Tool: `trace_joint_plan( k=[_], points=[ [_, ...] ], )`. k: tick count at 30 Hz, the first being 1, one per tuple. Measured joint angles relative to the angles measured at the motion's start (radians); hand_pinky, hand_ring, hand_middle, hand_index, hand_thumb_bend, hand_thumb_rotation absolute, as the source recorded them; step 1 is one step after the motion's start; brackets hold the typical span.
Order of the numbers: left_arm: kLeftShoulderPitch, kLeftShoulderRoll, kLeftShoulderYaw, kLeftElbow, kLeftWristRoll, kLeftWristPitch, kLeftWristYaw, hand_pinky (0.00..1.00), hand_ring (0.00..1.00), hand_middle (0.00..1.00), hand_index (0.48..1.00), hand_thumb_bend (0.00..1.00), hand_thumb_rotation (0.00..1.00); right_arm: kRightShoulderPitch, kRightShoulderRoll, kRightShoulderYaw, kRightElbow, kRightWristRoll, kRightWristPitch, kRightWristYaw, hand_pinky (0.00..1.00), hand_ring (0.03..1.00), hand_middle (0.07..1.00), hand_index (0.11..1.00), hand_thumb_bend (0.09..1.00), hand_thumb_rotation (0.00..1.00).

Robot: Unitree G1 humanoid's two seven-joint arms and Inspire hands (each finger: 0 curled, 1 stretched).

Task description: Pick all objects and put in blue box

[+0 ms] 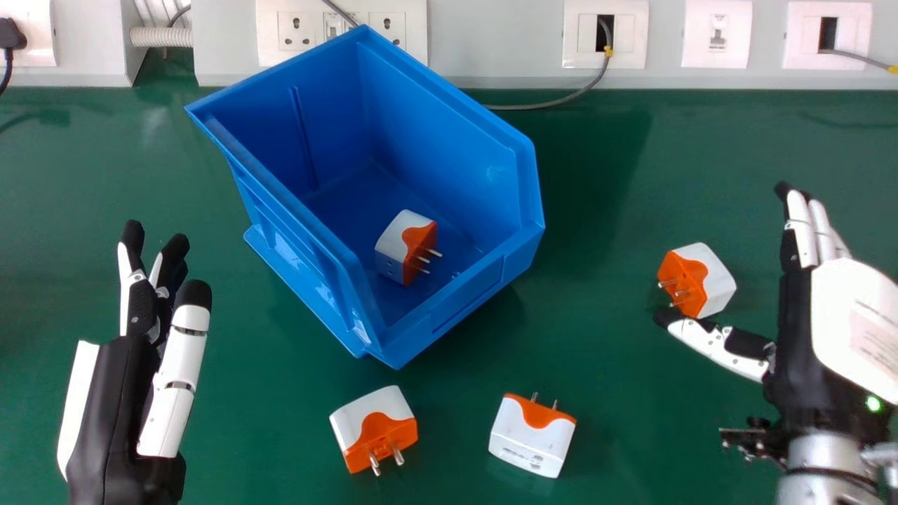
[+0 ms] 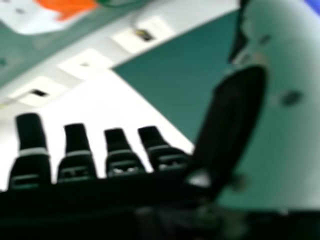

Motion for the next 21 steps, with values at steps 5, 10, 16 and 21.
trace_joint_plan(
  k=[5, 10, 16, 21],
  points=[
    [-0.001, 0.002, 0.000, 0.000, -0.001, -0.001, -0.006, 1.00, 1.00, 0.98, 0.985, 0.29, 0.83, -0.070, 0.019, 0.036, 0.059, -0.003, 0.103, 0.031, 0.73, 0.858, 0.904, 0.897, 0.638, 0.53],
    [0.002, 0.003, 0.001, -0.001, -0.001, -0.001, -0.005, 1.00, 1.00, 0.99, 0.990, 0.30, 0.83, -0.109, 0.024, 0.079, 0.067, -0.019, 0.205, 0.075, 0.72, 0.836, 0.880, 0.871, 0.648, 0.50],
    [0.002, 0.003, 0.004, -0.001, 0.000, -0.001, -0.005, 1.00, 1.00, 0.98, 0.983, 0.30, 0.83, -0.143, 0.023, 0.111, 0.065, -0.032, 0.322, 0.182, 0.73, 0.835, 0.870, 0.859, 0.646, 0.46],
    [0.000, 0.004, 0.005, -0.001, -0.001, -0.001, -0.006, 1.00, 1.00, 0.98, 0.984, 0.27, 0.82, -0.191, 0.014, 0.126, 0.071, -0.038, 0.373, 0.224, 0.73, 0.841, 0.872, 0.859, 0.650, 0.46]
  ],
)
